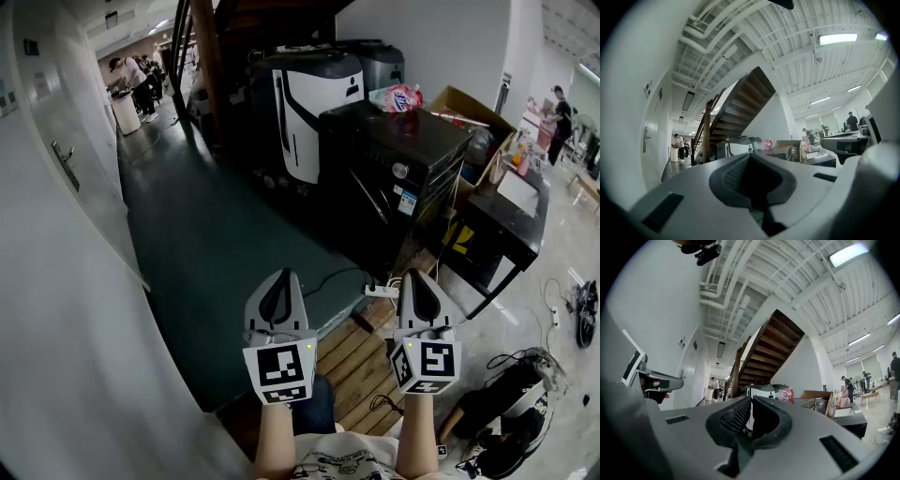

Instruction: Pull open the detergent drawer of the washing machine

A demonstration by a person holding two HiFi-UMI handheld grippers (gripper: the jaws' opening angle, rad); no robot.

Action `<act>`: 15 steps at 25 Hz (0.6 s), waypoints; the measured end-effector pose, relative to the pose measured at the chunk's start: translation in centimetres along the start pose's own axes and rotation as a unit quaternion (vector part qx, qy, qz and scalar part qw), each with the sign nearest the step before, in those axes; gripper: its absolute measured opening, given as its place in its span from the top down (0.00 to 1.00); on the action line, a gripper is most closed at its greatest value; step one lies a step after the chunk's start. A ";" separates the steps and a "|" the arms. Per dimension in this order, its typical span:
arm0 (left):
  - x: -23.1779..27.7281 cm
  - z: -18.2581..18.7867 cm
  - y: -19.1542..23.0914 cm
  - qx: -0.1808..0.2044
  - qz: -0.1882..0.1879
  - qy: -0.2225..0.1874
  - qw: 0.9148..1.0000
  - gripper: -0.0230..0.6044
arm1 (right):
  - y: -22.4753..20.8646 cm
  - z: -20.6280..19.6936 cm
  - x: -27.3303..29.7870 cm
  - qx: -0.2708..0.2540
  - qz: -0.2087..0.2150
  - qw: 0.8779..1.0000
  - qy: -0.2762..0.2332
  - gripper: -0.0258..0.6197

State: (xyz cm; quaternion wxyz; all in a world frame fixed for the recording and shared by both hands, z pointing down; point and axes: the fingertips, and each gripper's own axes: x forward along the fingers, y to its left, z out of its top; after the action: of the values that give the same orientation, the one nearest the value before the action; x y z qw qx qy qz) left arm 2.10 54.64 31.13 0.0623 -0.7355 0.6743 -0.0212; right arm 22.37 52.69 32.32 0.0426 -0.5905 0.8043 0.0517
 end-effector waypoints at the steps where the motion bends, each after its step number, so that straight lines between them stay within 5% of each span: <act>1: 0.0 -0.2 0.1 0.000 0.000 0.000 1.000 0.94 | 0.1 -0.1 0.0 0.000 0.000 1.000 0.000 0.92; 15: 1.9 -0.8 1.2 -0.002 0.003 0.001 1.000 0.94 | 0.0 -1.1 2.1 -0.002 -0.005 1.000 0.006 0.92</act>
State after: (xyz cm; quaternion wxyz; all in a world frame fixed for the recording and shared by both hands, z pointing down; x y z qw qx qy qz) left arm 0.99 52.64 31.66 0.0604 -0.7332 0.6770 -0.0210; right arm 21.78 50.59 33.16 0.0371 -0.5950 0.8013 0.0495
